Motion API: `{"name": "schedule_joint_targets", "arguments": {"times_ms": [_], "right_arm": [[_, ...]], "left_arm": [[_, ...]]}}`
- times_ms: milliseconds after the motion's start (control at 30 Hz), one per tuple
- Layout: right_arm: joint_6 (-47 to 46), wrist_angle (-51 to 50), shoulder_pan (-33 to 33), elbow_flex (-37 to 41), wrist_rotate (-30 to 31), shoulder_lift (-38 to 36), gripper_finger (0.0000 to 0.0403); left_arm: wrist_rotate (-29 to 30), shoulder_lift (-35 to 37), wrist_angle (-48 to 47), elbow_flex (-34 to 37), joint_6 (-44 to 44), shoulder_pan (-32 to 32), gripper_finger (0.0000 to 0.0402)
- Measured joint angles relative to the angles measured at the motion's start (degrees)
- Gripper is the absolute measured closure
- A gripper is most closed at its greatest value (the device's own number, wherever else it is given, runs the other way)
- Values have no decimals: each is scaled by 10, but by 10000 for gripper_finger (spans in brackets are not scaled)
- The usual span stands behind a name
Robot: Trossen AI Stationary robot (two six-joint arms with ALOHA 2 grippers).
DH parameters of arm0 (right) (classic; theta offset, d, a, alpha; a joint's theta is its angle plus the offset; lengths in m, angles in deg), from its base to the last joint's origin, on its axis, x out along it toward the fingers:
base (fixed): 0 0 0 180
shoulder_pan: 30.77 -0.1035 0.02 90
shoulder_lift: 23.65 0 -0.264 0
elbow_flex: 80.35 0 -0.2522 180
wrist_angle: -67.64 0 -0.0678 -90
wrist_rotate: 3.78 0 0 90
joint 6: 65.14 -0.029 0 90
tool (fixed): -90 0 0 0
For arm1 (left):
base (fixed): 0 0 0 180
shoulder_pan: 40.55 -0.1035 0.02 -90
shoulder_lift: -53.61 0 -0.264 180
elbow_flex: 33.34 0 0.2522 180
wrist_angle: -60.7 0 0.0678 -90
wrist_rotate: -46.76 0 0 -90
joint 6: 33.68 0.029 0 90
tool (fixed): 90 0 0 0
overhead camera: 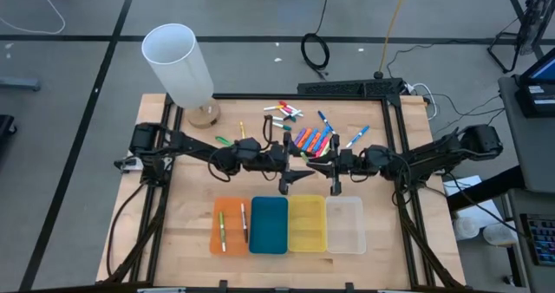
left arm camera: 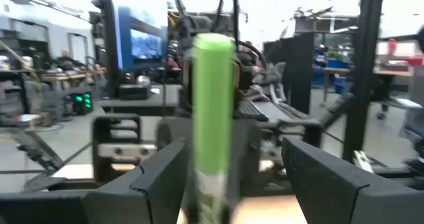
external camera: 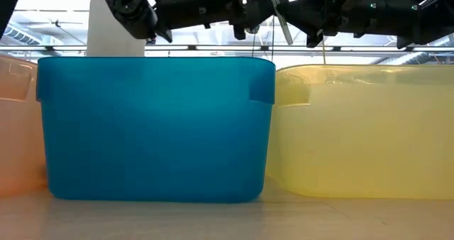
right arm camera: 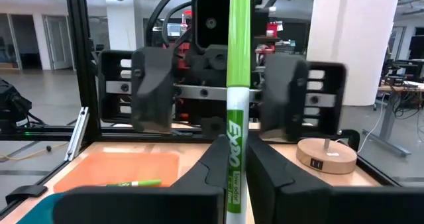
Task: Pick & Place Markers
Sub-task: Put the green marker pen into the orange bin
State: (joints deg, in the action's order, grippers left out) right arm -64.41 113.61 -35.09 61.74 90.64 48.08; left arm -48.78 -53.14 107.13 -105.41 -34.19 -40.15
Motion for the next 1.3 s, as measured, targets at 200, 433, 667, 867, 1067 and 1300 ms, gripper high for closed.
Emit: {"name": "schedule_joint_targets", "arguments": {"times_ms": [200,433,667,867,1067,1300], "right_arm": [[14,0,-8,0,0,0,383],[10,-2,-7,0,0,0,378],[-2,-44,-7,-1,2,0,323],[7,-66,-7,0,29,-19,280],[4,-116,-7,0,44,-61,265],[-1,-139,-11,0,45,-104,264]], "left_arm": [[6,0,2,-1,2,0,219],[-29,1,0,0,-4,-6,368],[-50,91,-152,1,-35,0,367],[-85,187,-402,6,-104,42,367],[60,245,-439,107,-216,179,367],[369,312,-329,259,-397,346,367]]}}
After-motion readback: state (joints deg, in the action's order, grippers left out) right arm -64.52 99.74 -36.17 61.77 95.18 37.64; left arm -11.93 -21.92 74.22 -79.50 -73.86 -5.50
